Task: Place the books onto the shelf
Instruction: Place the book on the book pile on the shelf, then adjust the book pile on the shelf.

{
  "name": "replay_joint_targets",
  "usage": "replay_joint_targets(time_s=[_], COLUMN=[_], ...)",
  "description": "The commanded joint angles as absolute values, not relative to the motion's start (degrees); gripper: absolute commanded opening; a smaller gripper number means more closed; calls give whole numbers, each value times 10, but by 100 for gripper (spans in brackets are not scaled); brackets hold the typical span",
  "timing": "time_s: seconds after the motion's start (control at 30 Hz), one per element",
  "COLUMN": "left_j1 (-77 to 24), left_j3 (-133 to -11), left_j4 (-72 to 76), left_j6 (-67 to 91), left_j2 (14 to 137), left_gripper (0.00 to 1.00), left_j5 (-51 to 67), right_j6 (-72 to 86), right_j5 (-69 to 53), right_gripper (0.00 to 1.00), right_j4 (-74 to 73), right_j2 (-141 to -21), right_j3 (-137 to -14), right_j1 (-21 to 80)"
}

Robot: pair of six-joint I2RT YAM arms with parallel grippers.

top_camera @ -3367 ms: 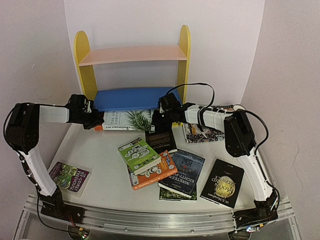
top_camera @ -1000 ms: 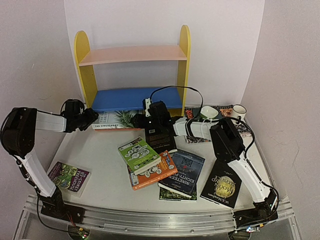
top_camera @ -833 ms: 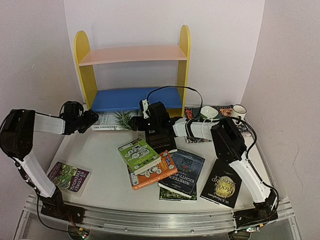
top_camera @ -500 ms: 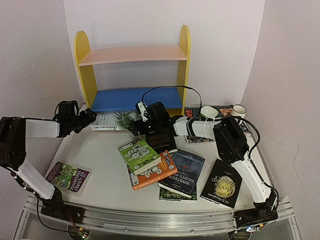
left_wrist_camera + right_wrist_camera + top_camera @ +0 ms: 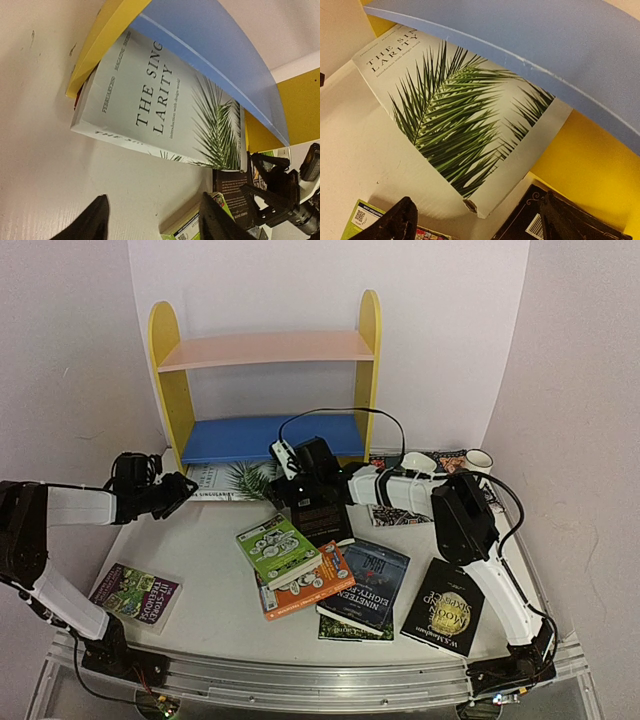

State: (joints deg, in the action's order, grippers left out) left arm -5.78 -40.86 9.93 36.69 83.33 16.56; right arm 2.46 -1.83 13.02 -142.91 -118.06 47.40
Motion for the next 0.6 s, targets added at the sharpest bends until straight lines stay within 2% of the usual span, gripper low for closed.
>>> replay_joint_targets(time_s=[0.0,0.2,0.37,0.57], left_j1=[-54,-51,-45,-37], left_j3=[-427,-463,-486,-510], left_j4=[108,108,110,117], left_j6=[371,372,377,386], left_j2=[864,916,948,976], left_gripper=[52,18,0,0], left_j5=[202,214,218,222], right_j6=[4,5,4,-19], right_j5=[-2,-3,-4,0], right_gripper=[82,74,73,74], right_j4=[127,127,127,127], right_j2=[-1425,-1431,-1438,-1444], right_j3=[-1221,-1230,-1232,-1234], right_j1=[482,484,485,486])
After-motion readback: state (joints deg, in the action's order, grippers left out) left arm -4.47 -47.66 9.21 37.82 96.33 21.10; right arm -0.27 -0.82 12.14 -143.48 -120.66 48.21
